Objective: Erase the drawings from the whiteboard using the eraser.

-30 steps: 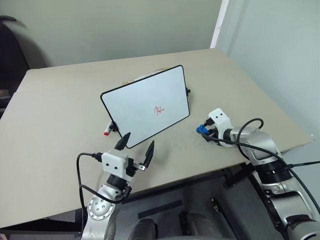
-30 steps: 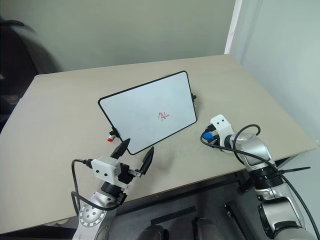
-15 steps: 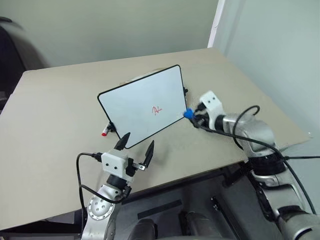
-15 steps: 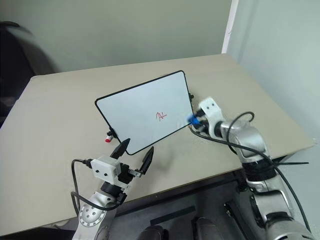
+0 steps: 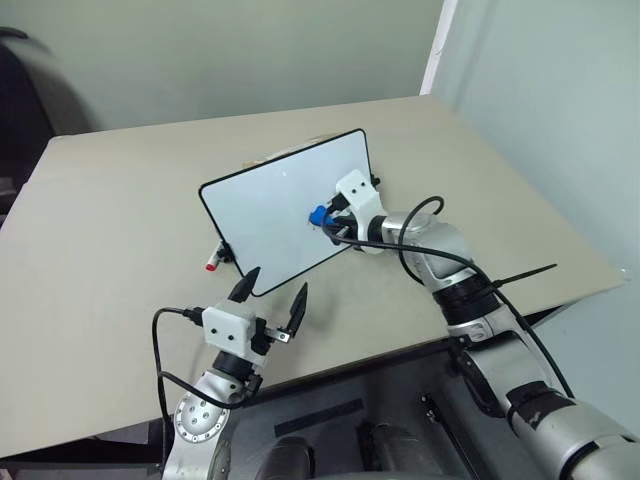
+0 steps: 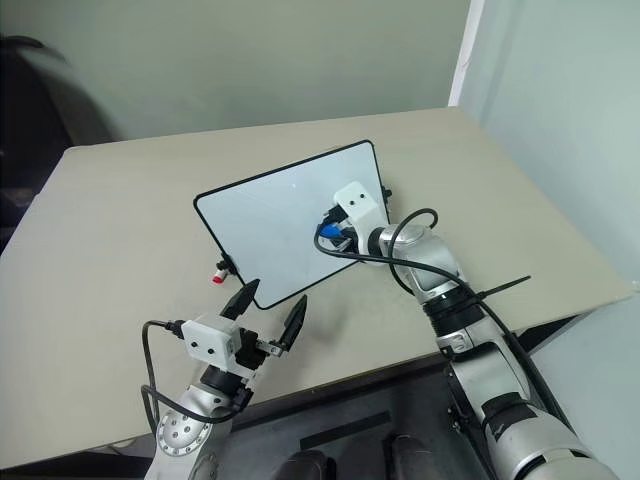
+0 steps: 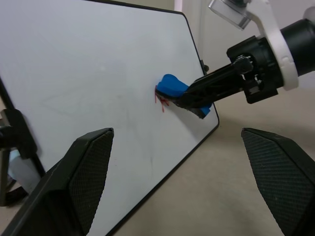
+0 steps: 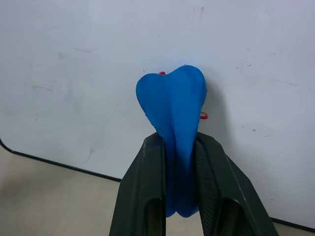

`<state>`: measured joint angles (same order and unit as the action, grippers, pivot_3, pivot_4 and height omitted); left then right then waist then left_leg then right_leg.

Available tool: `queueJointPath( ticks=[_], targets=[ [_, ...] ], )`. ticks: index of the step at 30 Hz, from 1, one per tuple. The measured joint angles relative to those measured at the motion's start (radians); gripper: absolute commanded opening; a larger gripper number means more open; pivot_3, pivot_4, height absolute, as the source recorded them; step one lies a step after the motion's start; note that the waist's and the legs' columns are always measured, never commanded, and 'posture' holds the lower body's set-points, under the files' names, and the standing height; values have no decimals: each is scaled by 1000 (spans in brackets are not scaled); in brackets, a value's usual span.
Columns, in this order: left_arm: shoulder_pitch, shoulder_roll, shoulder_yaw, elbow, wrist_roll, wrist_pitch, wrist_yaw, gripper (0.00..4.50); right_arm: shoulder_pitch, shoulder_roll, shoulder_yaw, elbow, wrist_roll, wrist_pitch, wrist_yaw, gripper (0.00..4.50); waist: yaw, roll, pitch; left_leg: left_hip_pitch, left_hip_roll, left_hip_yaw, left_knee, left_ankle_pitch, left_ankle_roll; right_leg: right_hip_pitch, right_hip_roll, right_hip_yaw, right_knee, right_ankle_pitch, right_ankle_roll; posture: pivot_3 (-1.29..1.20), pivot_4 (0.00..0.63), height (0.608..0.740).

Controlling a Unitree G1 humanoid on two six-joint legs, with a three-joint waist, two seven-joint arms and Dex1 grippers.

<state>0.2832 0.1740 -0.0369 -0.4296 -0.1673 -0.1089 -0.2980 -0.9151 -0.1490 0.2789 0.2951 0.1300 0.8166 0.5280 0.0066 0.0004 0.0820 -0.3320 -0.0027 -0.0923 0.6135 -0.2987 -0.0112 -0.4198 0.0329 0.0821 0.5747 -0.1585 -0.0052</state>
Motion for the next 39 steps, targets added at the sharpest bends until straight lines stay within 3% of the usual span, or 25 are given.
queueJointPath(
  ticks=[11, 27, 39],
  targets=[
    [15, -1, 1, -7, -2, 0, 3, 4500, 3, 20, 56, 129, -88, -30, -2, 431, -4, 0, 2, -1, 0, 0, 0, -2, -3, -4, 0, 0, 0, -2, 3, 0, 150, 739],
    [5, -1, 6, -7, -3, 0, 2, 4500, -84, 31, -22, 109, -93, -48, -20, 431, -10, -1, 4, 0, 0, 1, 0, 1, -1, -5, 0, -1, 1, 1, -1, 0, 150, 739],
    [6, -3, 5, -7, -2, -1, 3, 4500, -8, 64, 37, 82, -114, -34, -19, 431, -11, -1, 3, 0, 0, 1, 0, 0, -1, -4, 0, -1, 1, 1, 0, 0, 150, 739]
  ],
)
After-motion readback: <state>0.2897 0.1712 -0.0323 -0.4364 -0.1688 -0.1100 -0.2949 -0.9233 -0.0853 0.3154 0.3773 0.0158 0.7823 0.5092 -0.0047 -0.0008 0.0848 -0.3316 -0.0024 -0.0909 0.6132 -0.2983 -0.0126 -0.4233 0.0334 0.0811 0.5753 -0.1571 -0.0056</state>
